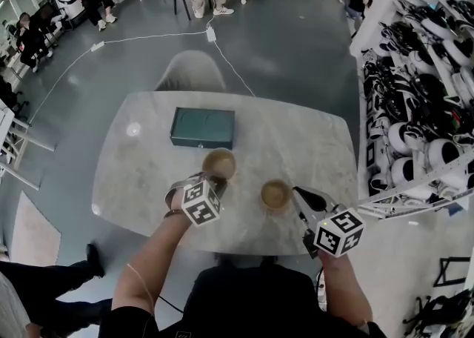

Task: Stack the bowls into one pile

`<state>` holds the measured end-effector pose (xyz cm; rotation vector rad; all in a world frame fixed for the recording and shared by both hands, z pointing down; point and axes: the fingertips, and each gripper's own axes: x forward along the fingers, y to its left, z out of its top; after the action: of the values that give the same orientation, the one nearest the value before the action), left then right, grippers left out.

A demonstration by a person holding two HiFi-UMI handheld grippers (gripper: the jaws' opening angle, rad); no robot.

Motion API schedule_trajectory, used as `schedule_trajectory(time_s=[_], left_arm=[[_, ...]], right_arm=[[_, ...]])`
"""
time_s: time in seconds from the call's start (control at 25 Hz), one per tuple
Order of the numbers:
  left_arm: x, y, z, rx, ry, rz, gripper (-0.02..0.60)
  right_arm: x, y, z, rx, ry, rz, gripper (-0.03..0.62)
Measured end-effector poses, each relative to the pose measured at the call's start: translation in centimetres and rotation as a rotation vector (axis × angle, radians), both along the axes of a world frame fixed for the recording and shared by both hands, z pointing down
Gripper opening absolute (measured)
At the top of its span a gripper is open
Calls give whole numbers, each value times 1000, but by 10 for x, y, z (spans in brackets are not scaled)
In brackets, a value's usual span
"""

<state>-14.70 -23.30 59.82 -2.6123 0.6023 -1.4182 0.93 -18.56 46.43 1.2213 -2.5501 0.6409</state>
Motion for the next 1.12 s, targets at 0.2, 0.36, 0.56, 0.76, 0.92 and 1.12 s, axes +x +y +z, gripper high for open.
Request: schedule_trajectory(time_s=[0.2,0.36,0.56,0.76,0.92,1.12], left_arm=[[25,13,-18,15,-7,-40,21],[50,26,-32,7,-2,-59,21],[88,42,-44,-8,19,-74,21],[123,50,-41,5,-19,-61,21],[148,55,-34,-5,-21,-67,21],[178,64,-20,-33,-37,-51,21]], right_arm=[[26,-1,2,-3,-29,-44,3],[39,-1,-1,5,-65,-90,3],[64,3,7,-11,-92,-120,3],[95,3,11,-17,-117,-110,3],[114,5,13,-14,-125,-116,3],[134,11,16,-23,-138,-114,3]])
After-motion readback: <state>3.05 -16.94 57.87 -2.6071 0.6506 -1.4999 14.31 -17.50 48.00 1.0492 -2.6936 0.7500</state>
